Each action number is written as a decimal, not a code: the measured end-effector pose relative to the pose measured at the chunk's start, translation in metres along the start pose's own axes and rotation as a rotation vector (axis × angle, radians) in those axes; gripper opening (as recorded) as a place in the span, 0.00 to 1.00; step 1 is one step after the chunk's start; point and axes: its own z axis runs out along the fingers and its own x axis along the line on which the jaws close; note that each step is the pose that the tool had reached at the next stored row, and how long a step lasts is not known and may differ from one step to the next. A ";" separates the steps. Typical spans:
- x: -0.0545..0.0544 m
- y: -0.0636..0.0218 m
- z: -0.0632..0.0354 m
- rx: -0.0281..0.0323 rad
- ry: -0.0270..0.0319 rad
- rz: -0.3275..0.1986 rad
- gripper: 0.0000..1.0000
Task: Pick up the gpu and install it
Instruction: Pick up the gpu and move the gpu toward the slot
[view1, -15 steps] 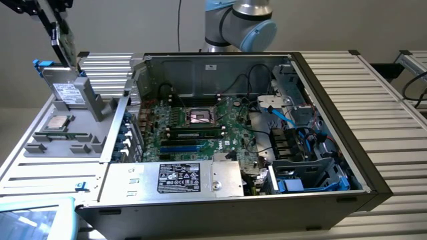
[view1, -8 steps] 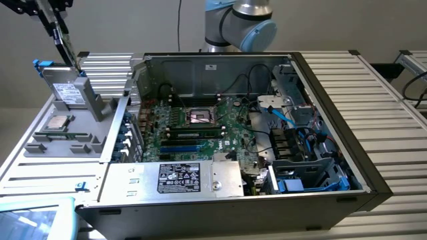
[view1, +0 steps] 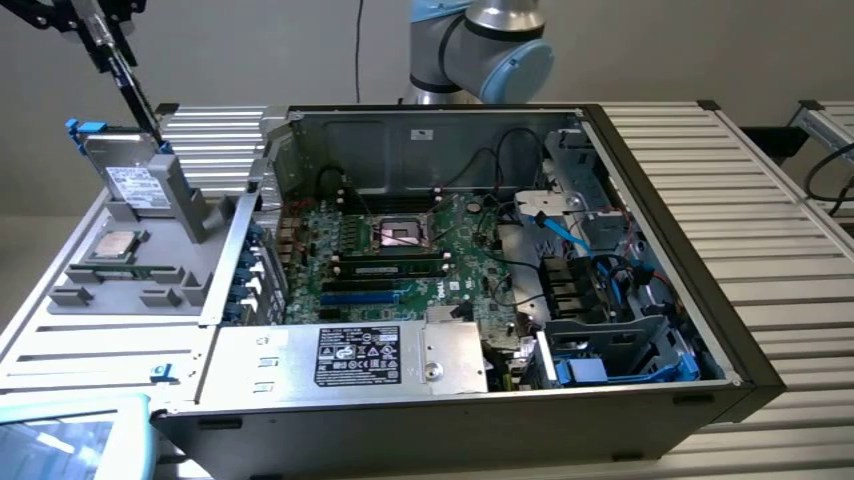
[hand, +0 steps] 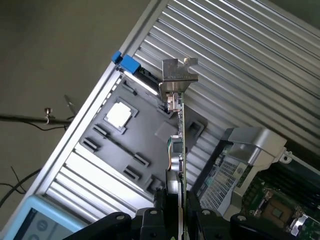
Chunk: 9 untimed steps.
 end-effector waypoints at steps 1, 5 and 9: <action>0.000 0.0001 0.0000 0.0000 0.0007 -0.014 0.27; 0.000 0.0003 0.0000 -0.0002 0.0043 -0.076 0.27; 0.000 0.0004 0.0000 -0.0004 0.0082 -0.144 0.27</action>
